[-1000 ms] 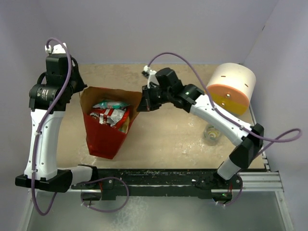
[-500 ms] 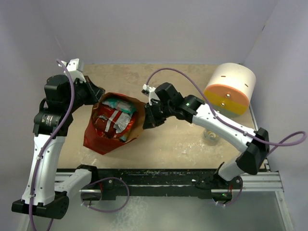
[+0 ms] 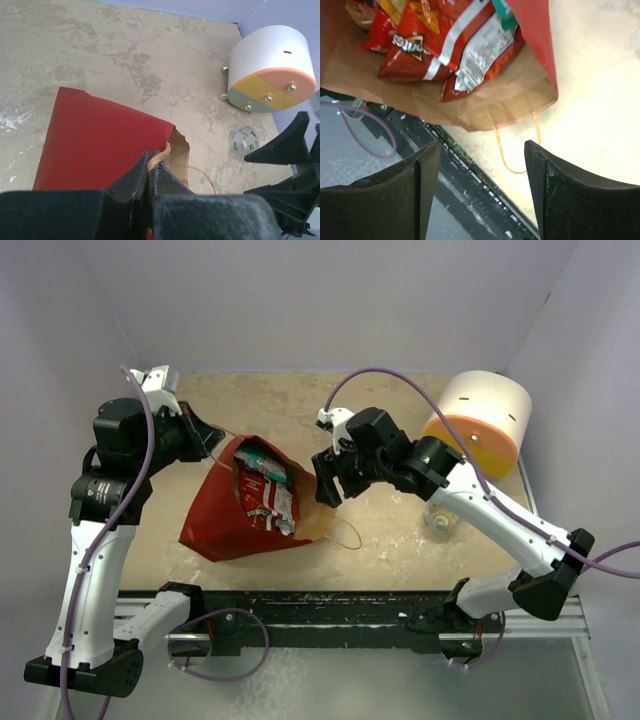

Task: Take the snacks out of the paper bag
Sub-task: Adjust the paper bag at the center of the board, then take out the snack from the paper bag.

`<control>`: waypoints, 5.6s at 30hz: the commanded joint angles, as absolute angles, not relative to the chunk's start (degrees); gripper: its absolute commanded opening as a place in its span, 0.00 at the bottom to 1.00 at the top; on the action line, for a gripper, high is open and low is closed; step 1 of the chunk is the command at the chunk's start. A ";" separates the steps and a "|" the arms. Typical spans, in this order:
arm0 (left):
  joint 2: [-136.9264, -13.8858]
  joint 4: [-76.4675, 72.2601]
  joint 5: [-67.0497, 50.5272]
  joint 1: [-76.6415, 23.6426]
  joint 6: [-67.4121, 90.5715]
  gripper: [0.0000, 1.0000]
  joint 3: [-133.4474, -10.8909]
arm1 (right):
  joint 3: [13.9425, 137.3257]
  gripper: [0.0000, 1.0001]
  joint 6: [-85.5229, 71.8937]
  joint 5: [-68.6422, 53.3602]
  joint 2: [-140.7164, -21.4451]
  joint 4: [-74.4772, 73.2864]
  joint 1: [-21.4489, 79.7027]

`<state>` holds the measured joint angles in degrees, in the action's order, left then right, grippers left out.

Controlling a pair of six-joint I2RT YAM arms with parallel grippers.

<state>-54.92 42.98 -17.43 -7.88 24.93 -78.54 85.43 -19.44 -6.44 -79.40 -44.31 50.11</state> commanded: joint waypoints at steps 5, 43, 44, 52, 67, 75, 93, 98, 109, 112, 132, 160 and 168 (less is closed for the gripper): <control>-54.49 44.39 -14.26 -7.91 26.69 0.00 -83.14 | 89.24 0.71 -8.50 -6.01 -80.70 -28.56 53.38; -63.05 64.73 9.32 -7.82 32.30 0.00 -92.93 | 61.08 0.52 -22.23 -21.54 -90.94 -21.02 33.96; -62.87 64.77 9.32 -7.78 32.52 0.00 -92.83 | 61.96 0.45 -21.89 -22.78 -92.00 -21.45 33.95; -60.58 64.07 7.83 -7.82 32.32 0.00 -92.33 | 69.08 0.00 -21.89 -30.12 -90.29 -23.20 41.02; -57.87 60.68 12.30 -7.82 30.20 0.01 -94.26 | 91.69 0.01 -23.45 -29.84 -96.37 -27.55 50.06; -55.85 58.70 7.93 -7.82 32.99 0.00 -90.11 | 83.88 0.16 -23.60 -22.20 -87.76 -31.43 49.97; -55.69 63.43 7.69 -7.82 33.09 0.00 -91.97 | 77.51 0.66 14.57 -10.40 -83.30 3.37 60.12; -55.30 63.25 6.24 -7.82 33.26 0.00 -92.05 | 80.85 0.46 29.93 -8.41 -90.42 2.63 61.89; -53.88 62.64 3.29 -7.82 33.83 0.00 -89.80 | 83.62 0.44 41.37 -3.99 -100.71 8.04 61.80; -52.99 62.56 3.05 -7.82 34.09 0.00 -88.90 | 85.90 0.48 42.58 -1.25 -104.45 8.34 61.52; -54.55 67.12 3.61 -7.82 33.39 0.00 -92.78 | 96.52 0.50 41.57 6.45 -119.44 13.88 59.59; -54.33 64.60 9.21 -7.81 35.74 0.00 -92.59 | 93.80 0.00 21.07 0.82 -104.86 9.71 62.14; -52.85 63.20 10.17 -7.82 37.17 0.00 -89.95 | 83.53 0.00 8.49 -2.64 -89.38 11.00 62.16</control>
